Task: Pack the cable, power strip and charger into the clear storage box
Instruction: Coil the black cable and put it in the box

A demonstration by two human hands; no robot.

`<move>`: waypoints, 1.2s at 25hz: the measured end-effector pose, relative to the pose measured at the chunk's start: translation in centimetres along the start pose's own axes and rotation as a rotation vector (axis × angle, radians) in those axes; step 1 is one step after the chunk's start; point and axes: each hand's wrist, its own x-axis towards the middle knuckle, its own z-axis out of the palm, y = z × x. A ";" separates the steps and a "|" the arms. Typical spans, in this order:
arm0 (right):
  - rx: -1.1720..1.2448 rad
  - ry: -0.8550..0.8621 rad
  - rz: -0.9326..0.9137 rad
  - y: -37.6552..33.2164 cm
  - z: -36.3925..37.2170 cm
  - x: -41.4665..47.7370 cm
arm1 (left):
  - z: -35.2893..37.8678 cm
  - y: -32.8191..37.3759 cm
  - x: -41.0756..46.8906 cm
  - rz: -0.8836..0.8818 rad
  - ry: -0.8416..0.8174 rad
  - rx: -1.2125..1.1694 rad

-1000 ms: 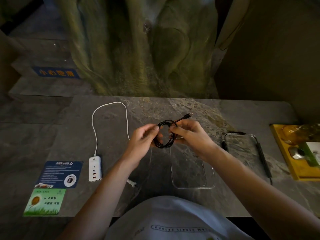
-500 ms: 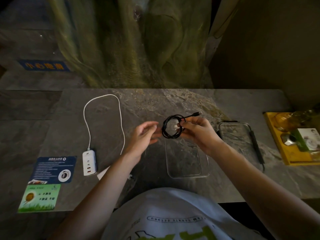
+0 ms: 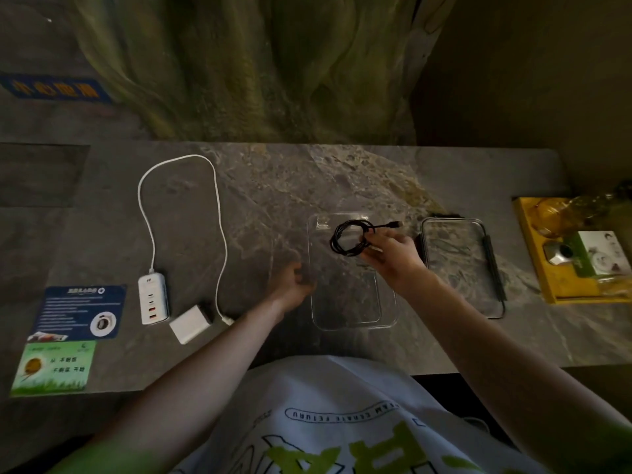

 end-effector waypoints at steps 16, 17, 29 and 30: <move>-0.112 0.132 0.159 4.5 1.1 7.8 | 1.2 0.2 1.7 0.059 -0.029 0.255; -0.108 0.133 0.163 4.6 1.2 8.2 | 1.2 0.2 1.7 0.062 -0.025 0.243; -0.197 0.159 0.246 5.6 1.9 12.0 | 1.0 0.6 1.2 0.112 -0.066 0.176; -0.200 0.157 0.252 5.8 1.9 12.2 | 1.0 0.6 1.1 0.114 -0.070 0.179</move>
